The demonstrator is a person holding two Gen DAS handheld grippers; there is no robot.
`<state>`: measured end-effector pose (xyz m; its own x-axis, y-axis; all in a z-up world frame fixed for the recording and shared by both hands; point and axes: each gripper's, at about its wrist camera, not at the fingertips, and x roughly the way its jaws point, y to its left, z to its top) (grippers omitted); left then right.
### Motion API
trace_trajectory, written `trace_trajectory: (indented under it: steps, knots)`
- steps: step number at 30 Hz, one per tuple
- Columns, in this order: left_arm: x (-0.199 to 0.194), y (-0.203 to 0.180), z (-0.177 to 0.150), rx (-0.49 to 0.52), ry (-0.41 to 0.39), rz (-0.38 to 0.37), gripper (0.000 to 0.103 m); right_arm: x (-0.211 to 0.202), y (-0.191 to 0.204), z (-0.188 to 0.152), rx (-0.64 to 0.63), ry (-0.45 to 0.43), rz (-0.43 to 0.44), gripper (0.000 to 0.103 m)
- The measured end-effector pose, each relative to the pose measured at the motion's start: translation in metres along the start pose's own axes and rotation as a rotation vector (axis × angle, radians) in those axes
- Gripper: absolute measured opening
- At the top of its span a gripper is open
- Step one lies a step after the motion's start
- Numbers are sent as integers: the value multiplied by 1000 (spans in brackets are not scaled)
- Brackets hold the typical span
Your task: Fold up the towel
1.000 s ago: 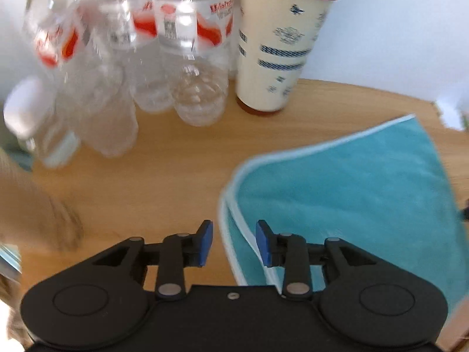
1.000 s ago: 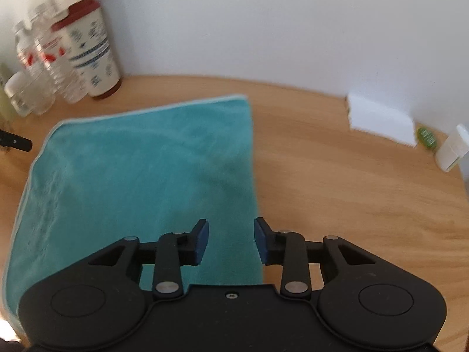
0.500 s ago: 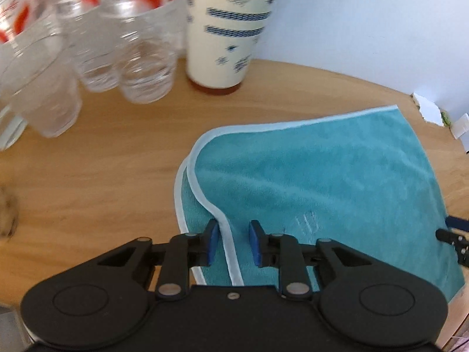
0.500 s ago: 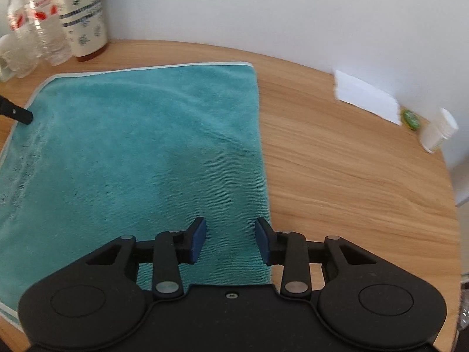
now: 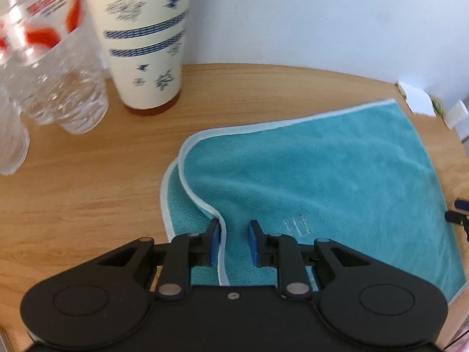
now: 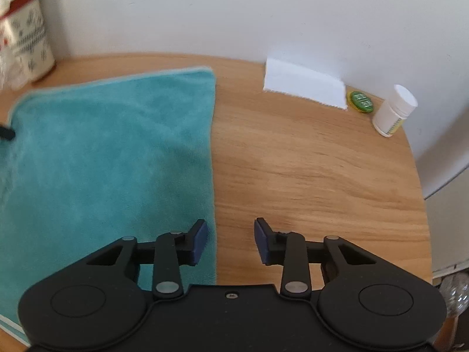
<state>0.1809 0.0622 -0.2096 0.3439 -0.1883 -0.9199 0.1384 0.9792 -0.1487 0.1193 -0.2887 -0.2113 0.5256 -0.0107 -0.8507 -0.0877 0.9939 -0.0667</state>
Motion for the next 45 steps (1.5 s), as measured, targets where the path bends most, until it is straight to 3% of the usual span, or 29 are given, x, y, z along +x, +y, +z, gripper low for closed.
trace_trajectory:
  steps: [4, 5, 8, 10, 13, 20, 27, 30, 32, 34, 37, 45]
  knots:
    - [-5, 26, 6, -5, 13, -63, 26, -64, 37, -17, 186, -112, 120, 41]
    - [-5, 30, 8, 4, 12, -70, 30, -69, 46, -20, 191, -122, 124, 42]
    - [-7, 48, 17, 37, 19, -119, 44, -101, 135, -53, 198, -162, 110, 44]
    - [-6, 61, 26, 61, 61, -161, 46, -106, 174, -67, 194, -173, 75, 44]
    - [-6, 64, 34, 159, 77, -174, 46, -106, 239, -90, 190, -134, 39, 44]
    - [3, 58, 49, 244, 76, -183, 53, -101, 308, -128, 189, -84, -1, 41]
    - [5, 50, 54, 282, 80, -212, 54, -85, 337, -125, 109, -75, -57, 37]
    - [4, 47, 53, 298, 75, -212, 54, -78, 346, -122, 74, -57, -92, 27]
    - [5, 48, 56, 276, 89, -235, 42, -74, 348, -121, 55, -48, -104, 18]
    - [6, 49, 59, 253, 96, -237, 38, -73, 348, -121, 40, -49, -99, 10]
    - [7, 51, 61, 258, 97, -243, 29, -77, 345, -120, 80, -55, -91, 10]
    - [1, 58, 67, 223, 90, -251, 33, -73, 344, -118, 90, -38, -96, 10]
